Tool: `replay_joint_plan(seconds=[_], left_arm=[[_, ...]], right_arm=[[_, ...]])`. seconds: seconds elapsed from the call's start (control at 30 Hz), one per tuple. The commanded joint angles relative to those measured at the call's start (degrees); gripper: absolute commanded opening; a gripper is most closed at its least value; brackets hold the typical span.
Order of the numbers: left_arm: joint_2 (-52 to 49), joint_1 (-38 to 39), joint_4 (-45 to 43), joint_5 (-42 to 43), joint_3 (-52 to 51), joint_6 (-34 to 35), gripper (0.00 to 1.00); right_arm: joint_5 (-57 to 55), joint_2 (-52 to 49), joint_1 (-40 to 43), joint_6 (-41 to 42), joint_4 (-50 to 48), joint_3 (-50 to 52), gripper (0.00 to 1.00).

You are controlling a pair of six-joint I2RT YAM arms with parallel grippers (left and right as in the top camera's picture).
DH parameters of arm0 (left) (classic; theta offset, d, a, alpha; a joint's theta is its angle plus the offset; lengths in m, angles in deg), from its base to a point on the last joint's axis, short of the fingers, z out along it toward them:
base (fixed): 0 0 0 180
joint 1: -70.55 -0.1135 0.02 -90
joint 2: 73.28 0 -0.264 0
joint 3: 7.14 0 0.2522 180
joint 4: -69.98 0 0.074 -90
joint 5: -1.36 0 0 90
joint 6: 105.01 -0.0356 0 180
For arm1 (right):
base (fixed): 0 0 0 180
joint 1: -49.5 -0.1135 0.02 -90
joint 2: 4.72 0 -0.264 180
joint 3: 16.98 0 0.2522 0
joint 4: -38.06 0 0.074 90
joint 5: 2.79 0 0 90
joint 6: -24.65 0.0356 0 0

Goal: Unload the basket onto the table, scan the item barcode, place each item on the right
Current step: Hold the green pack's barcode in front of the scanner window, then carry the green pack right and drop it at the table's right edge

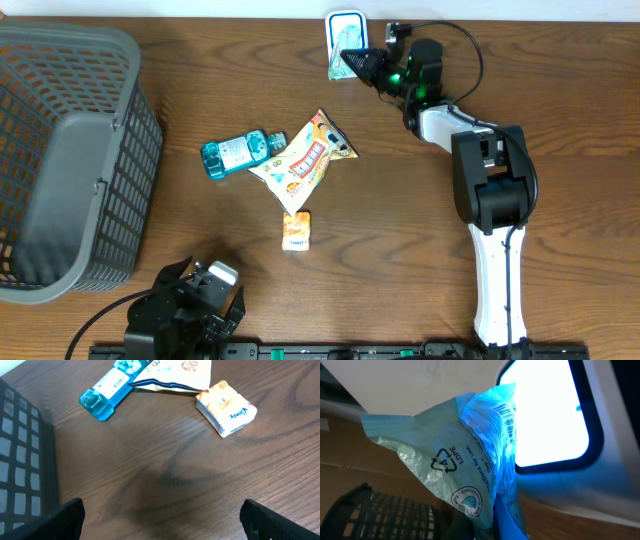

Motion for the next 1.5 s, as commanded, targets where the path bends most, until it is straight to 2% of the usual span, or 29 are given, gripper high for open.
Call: replay_joint_plan(seconds=[0.0,0.2,0.47,0.63,0.73,1.0,1.1,1.3,1.47], left_arm=[[0.0,-0.2,1.2,0.3,-0.2,-0.5,0.99],[0.0,-0.2,1.2,0.3,-0.2,-0.5,0.99],[0.0,-0.2,1.2,0.3,-0.2,-0.5,0.99],[0.0,-0.2,1.2,0.3,-0.2,-0.5,0.99],[0.0,-0.2,1.2,0.3,-0.2,-0.5,0.99],[0.0,-0.2,1.2,0.3,-0.2,-0.5,0.99],[0.0,-0.2,1.2,0.3,-0.2,-0.5,0.99],[0.0,-0.2,1.2,0.3,-0.2,-0.5,0.99],[0.0,-0.2,1.2,0.3,-0.2,-0.5,0.99]], right_arm=[[-1.6,0.3,1.0,0.5,-0.3,-1.6,0.01],[-5.0,0.2,1.5,-0.4,5.2,-1.6,0.01],[-4.0,0.2,0.9,-1.7,5.6,-1.7,0.01],[-2.7,0.8,0.1,-4.7,6.9,-2.0,0.01],[-3.3,3.2,0.0,-8.2,12.0,-2.0,0.01],[-9.7,19.2,-0.1,-22.9,37.9,-2.0,0.01],[-16.8,27.6,-0.2,-27.5,53.0,-2.0,0.01],[-31.3,33.7,0.3,-29.1,73.7,-2.0,0.01],[-39.6,34.0,2.0,-29.1,84.9,-1.9,0.01]])
